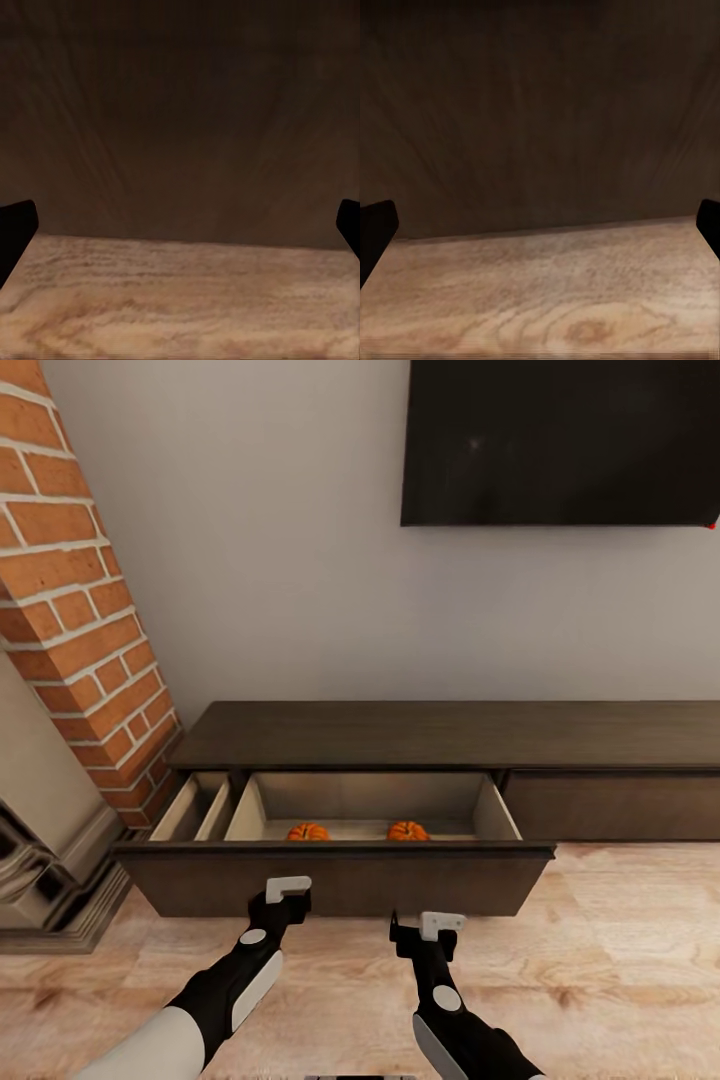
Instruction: Place each of the two pumpkins and all three candles from the living room inside a cabinet in the living room (use any cabinet), then make sure every cabinet is closed, and position the cauldron so it is next to a table in the living room.
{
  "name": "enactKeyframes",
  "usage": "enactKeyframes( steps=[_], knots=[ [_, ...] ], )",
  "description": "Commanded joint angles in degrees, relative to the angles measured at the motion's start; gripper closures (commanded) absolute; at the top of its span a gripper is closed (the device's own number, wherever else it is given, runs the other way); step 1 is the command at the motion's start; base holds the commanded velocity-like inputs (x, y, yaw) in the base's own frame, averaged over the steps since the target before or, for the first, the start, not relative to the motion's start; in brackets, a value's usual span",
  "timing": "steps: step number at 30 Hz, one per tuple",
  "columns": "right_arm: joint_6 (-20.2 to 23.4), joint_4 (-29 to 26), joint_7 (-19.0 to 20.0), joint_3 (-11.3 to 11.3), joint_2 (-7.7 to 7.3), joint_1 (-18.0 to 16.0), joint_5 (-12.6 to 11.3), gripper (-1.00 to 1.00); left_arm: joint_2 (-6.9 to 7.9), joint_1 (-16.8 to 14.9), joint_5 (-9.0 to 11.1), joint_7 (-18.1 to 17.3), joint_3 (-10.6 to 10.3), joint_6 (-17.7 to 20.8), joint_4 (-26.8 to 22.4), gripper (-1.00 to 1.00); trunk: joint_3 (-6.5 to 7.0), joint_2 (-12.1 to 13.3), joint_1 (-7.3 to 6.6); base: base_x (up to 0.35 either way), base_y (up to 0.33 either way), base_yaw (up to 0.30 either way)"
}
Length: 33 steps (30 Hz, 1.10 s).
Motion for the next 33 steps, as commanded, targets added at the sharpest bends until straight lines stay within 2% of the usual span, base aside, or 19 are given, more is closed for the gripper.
enactKeyframes(
  steps=[1, 4, 7, 13, 18, 23, 26, 33],
  knots=[
    [-0.4, 0.0, -0.3, 0.4, -0.04, -0.1, -0.7, -1.0, 0.07, -0.1, 0.6, 0.5, -0.5, -0.2, 0.0, -1.0, -0.27, 0.0, 0.01, 0.001, 0.0, 0.0],
    [-0.6, -0.1, -0.3, 0.4, -0.04, -0.1, -1.3, -1.0, 0.02, -0.1, 0.6, 0.5, -0.5, -0.2, 0.0, -1.0, -0.94, -0.1, 0.09, 0.0, 0.0, 0.0],
    [-0.8, -0.5, -0.2, 0.4, -0.04, -0.1, -3.2, -1.0, 0.02, -0.1, 0.6, 0.4, -1.0, -0.1, 0.0, -1.0, -1.6, -0.1, 0.17, 0.0, 0.0, 0.0],
    [-0.7, -2.1, -0.3, 0.1, -0.04, -0.1, -4.0, -1.0, 0.01, -0.1, 0.6, 0.4, -2.8, -0.2, 1.0, -1.0, -2.71, -0.2, 0.29, 0.0, 0.0, 0.0],
    [0.2, -3.5, -0.7, -3.6, -0.04, -0.1, -5.0, -1.0, 0.0, -0.1, 0.5, 0.5, -4.0, -0.3, 1.3, -1.0, -2.71, -0.2, 0.29, 0.0, 0.0, 0.0],
    [5.0, -3.6, -0.9, -8.0, -0.04, -0.7, -6.3, -1.0, 0.0, -0.1, 0.5, 0.5, -4.2, -0.4, 1.3, -1.0, -2.71, -0.2, 0.29, 0.0, 0.0, 0.0],
    [5.9, -3.6, -0.9, -8.9, -0.04, -0.7, -6.6, -1.0, 0.0, -0.1, 0.4, 0.5, -4.2, -0.4, 1.3, -1.0, -2.71, -0.2, 0.29, 0.002, 0.0, 0.0],
    [6.0, -3.6, -0.9, -9.1, -0.04, -0.8, -6.7, -1.0, 0.05, -0.1, 0.3, 0.5, -4.1, -0.3, 1.3, -1.0, -2.71, -0.2, 0.29, 0.146, 0.041, 0.0]
  ],
)
